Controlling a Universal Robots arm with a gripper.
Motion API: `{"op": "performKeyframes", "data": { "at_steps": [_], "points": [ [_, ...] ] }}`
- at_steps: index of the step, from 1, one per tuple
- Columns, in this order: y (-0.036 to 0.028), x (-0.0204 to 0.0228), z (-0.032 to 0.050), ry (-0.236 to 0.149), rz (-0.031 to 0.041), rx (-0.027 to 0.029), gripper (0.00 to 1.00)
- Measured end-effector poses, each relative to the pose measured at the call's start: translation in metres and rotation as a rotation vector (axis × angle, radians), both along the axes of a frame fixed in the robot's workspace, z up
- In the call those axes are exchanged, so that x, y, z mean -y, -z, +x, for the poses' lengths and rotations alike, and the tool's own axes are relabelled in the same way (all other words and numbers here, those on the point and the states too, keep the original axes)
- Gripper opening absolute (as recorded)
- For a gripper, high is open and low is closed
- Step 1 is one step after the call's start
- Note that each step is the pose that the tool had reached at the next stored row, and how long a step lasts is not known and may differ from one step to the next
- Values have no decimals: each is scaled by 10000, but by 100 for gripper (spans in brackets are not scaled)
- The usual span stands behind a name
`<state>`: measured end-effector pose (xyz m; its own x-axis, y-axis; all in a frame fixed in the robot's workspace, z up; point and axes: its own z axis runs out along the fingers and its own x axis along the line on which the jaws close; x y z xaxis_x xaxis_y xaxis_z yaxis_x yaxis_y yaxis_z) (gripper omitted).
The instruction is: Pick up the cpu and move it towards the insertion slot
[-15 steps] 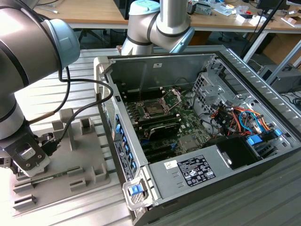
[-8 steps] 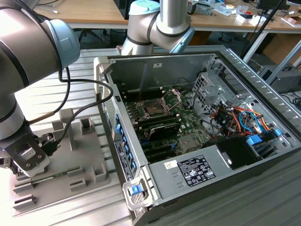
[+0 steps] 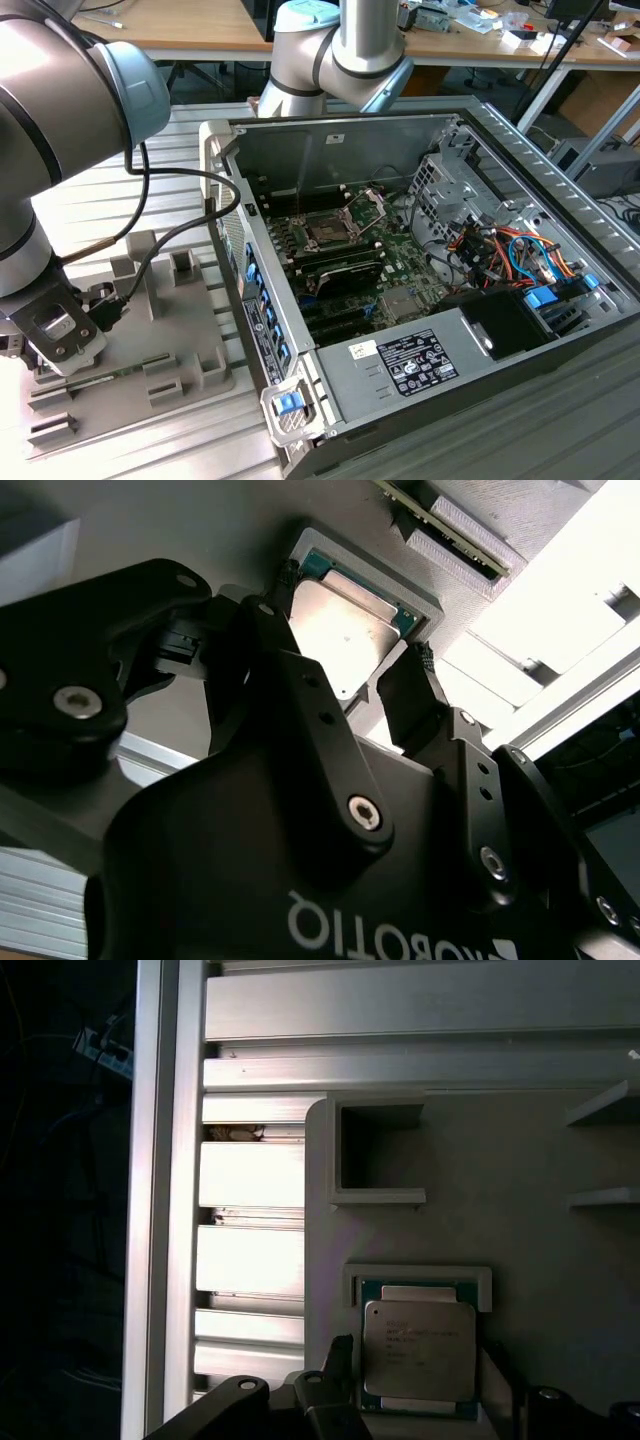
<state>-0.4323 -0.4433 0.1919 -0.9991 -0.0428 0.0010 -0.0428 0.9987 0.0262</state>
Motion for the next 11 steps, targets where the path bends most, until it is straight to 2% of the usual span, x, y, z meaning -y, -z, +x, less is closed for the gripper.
{"op": "performKeyframes", "data": {
  "at_steps": [11],
  "points": [
    [23, 0, 0, 0, 0, 0, 60]
  ]
}}
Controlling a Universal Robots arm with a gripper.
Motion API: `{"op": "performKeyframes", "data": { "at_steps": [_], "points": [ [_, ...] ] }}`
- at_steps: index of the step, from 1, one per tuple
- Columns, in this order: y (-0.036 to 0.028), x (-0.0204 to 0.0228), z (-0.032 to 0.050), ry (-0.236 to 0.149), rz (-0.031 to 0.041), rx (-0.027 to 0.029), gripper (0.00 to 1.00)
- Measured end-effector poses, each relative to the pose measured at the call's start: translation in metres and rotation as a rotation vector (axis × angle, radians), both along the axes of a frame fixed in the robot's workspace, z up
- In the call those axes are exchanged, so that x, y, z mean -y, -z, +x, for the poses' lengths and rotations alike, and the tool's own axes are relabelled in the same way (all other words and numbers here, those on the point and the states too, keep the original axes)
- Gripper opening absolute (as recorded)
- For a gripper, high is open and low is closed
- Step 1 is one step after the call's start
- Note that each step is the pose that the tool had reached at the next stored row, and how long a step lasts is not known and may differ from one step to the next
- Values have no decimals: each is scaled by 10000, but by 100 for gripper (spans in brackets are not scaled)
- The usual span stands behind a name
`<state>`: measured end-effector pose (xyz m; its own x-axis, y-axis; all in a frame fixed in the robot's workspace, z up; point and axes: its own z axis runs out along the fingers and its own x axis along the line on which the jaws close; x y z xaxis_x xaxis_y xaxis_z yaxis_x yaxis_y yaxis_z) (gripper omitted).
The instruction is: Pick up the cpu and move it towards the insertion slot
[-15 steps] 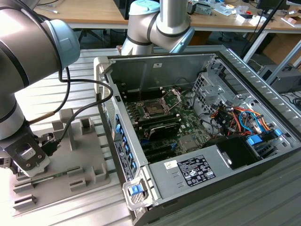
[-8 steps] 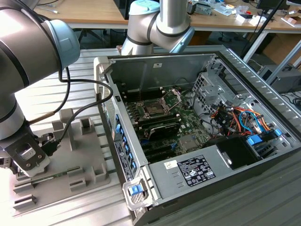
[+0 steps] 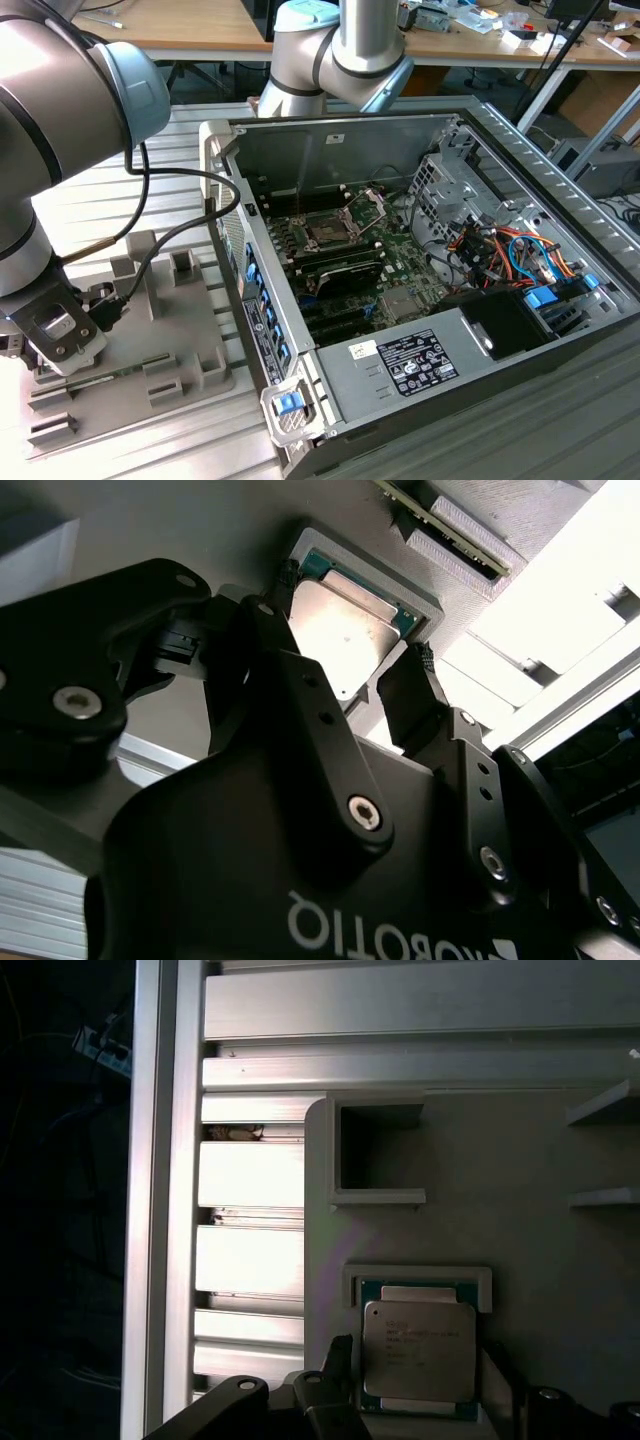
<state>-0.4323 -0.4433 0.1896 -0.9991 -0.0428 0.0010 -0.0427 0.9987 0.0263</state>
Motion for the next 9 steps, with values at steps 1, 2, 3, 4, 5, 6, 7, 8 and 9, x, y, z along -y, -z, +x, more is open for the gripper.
{"op": "performKeyframes", "data": {
  "at_steps": [1, 2, 3, 4, 5, 6, 7, 8, 9],
  "points": [
    [2, 0, 0, 0, 0, 2, 60],
    [2, 0, 0, 0, 0, 1, 60],
    [3, 0, 0, 0, -1, 0, 60],
    [3, 0, 0, 0, -1, 0, 60],
    [4, 0, 0, 0, 0, 1, 60],
    [4, 0, 0, 0, 0, 5, 60],
    [-1, 0, 1, 0, 0, 10, 60],
    [-7, 0, 1, 0, 2, 18, 60],
    [-22, -1, 2, -2, 9, 40, 60]
  ]
}}
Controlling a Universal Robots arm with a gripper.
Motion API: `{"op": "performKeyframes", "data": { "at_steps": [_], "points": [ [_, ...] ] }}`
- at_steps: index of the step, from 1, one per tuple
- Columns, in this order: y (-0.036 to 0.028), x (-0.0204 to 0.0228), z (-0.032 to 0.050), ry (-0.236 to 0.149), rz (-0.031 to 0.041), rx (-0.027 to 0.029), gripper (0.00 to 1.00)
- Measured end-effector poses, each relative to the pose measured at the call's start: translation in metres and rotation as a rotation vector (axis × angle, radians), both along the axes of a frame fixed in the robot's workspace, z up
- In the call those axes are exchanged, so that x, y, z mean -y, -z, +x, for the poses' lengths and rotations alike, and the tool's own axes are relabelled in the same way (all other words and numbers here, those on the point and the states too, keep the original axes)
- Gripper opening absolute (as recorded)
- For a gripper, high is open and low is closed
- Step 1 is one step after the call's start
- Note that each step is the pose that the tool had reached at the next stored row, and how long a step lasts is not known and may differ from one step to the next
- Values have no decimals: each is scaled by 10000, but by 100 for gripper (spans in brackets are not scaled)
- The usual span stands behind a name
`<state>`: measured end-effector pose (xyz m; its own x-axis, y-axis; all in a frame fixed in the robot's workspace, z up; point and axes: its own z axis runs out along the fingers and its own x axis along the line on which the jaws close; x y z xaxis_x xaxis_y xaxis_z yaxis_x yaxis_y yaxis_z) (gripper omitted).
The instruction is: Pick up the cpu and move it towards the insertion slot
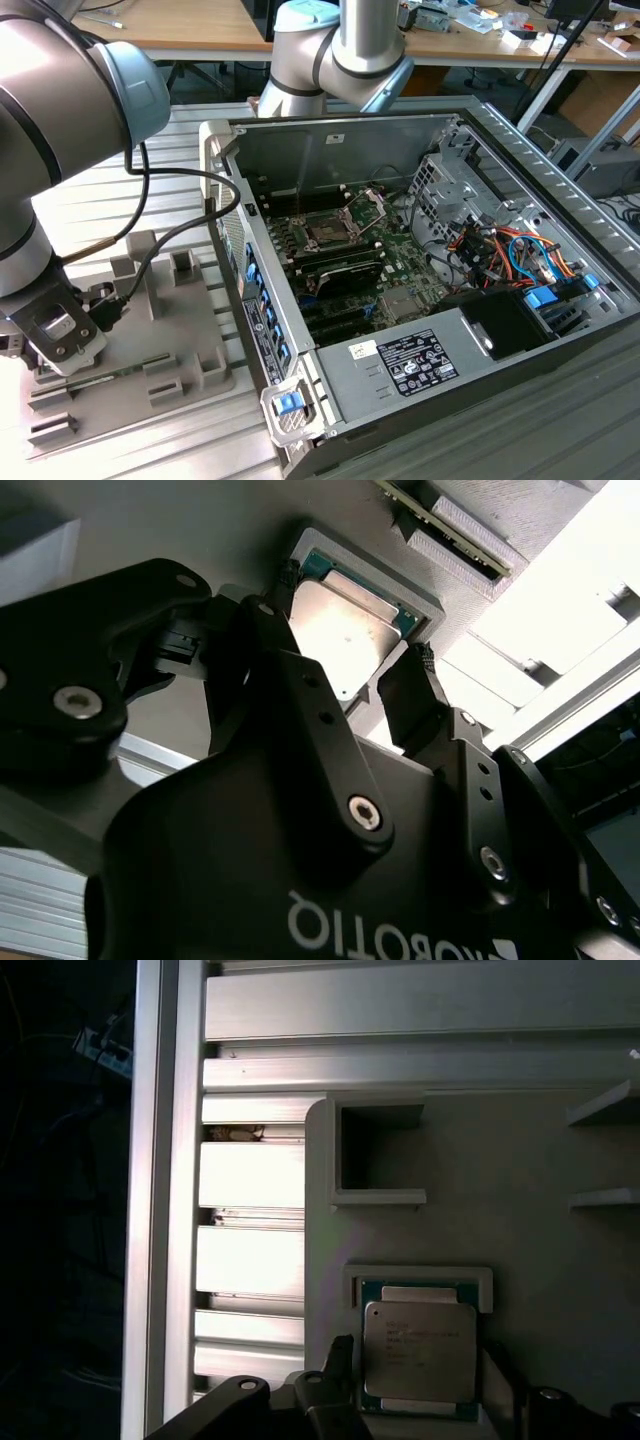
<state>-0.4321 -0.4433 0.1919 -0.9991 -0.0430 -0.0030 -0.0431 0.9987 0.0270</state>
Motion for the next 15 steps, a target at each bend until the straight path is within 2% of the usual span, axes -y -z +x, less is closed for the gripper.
{"op": "performKeyframes", "data": {
  "at_steps": [5, 10, 11, 13, 15],
  "points": [
    [-76, 0, -2, -51, -7, -12, 60],
    [-79, 0, -2, -142, 9, -13, 60],
    [-75, 1, -2, -208, 44, -14, 60],
    [-64, 0, -2, -234, 172, -11, 60],
    [-57, -3, -2, -248, 265, -10, 60]
  ]
}}
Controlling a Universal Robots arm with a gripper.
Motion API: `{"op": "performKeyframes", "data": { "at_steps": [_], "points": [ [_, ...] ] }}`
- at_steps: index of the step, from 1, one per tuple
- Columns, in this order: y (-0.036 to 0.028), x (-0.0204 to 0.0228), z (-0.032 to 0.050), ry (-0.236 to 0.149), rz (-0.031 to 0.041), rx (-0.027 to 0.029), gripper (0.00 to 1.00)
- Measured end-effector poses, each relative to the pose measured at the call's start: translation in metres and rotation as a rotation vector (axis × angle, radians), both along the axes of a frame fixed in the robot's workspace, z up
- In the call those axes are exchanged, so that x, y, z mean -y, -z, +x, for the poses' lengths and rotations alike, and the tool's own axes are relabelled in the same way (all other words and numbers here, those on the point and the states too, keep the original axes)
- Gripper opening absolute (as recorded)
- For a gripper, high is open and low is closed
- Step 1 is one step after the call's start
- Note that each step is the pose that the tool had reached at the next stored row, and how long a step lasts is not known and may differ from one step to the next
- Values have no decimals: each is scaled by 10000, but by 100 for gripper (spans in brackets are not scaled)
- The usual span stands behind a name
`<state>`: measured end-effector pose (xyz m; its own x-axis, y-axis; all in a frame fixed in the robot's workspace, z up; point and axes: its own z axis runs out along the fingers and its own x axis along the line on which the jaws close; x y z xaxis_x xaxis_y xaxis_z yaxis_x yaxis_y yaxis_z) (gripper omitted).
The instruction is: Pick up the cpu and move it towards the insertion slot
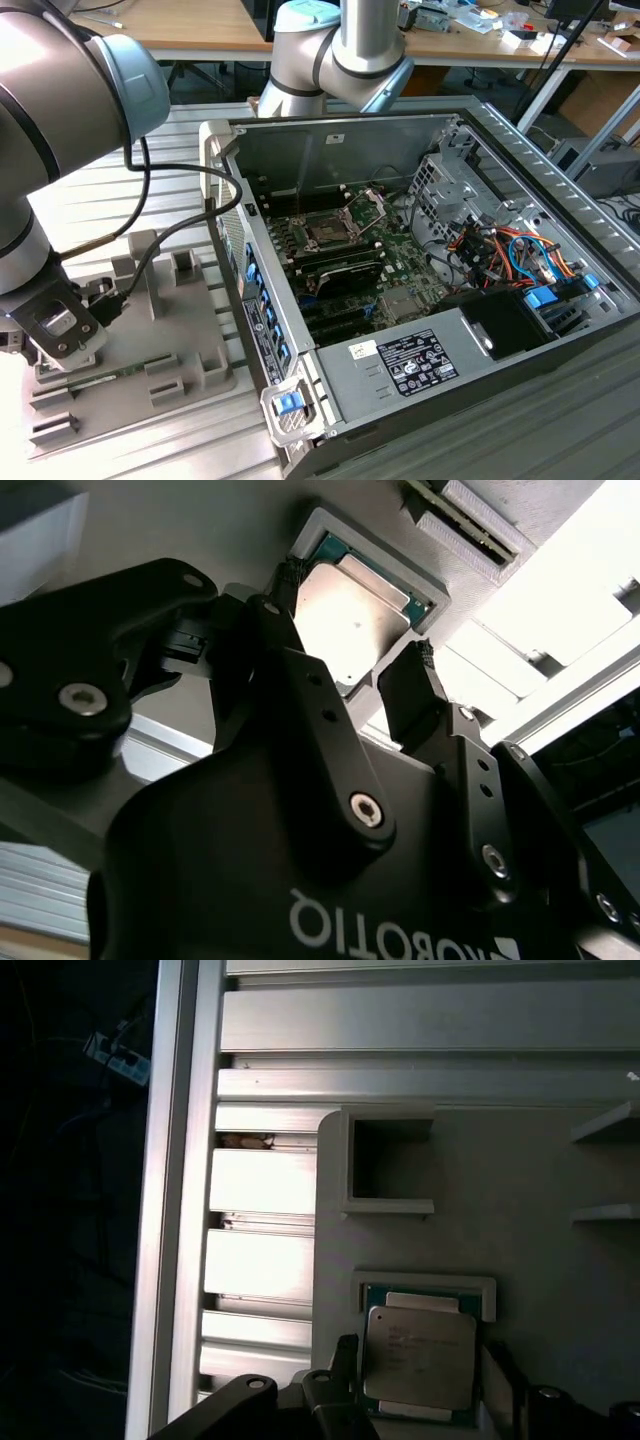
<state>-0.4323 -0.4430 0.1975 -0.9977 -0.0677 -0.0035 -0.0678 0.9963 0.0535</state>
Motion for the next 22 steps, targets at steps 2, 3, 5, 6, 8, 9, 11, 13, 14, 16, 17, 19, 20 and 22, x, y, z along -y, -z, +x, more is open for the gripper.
{"op": "performKeyframes", "data": {
  "at_steps": [2, 3, 5, 6, 8, 9, 11, 13, 14, 16, 17, 19, 20, 22],
  "points": [
    [6, -1, 0, -18, 28, 1, 60],
    [7, -1, 0, -45, 28, -1, 60],
    [10, 0, 0, -213, 28, -1, 60],
    [11, 0, 0, -293, 27, -1, 60],
    [15, -13, 1, -382, 24, 0, 60],
    [15, -19, 1, -395, 19, -1, 60],
    [19, -34, 1, -424, 10, -1, 60],
    [26, -39, 2, -466, -7, -1, 60],
    [29, -39, 1, -476, -29, -3, 60],
    [38, -40, 1, -499, -100, -3, 60],
    [42, -39, 1, -514, -126, -5, 60],
    [56, -41, 1, -567, -149, -4, 60],
    [59, -41, 1, -581, -149, -6, 60],
    [70, -41, 1, -602, -147, -2, 60]
  ]
}}
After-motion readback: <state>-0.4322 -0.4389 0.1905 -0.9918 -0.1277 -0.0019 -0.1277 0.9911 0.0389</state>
